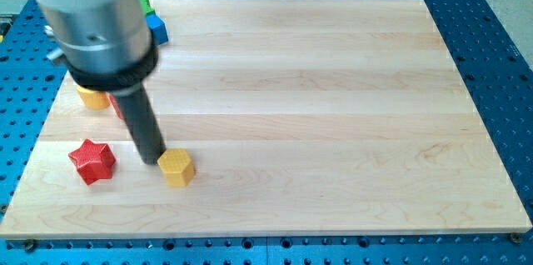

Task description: Move the red star towards the red circle

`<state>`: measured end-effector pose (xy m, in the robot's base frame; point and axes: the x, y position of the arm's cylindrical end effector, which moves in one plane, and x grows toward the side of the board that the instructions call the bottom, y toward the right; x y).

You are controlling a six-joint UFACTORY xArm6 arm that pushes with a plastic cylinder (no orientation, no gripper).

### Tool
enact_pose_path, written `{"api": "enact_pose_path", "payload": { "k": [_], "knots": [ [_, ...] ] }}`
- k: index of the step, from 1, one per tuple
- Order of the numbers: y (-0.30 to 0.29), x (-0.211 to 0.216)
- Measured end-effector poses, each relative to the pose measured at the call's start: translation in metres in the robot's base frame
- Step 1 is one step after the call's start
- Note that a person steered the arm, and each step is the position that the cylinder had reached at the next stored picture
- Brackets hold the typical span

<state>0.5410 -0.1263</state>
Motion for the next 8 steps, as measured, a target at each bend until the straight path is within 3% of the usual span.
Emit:
{"api": "enact_pose_path", "payload": {
  "k": [2,3,4,5,6,7,8],
  "knots": [
    [-0.080,0.034],
    [-0.103,0.017],
    [-0.045,-0.048],
    [-0.004,-0.055],
    [0.117,-0.047],
    [0.107,0.050],
    [0.048,0.037]
  ]
}}
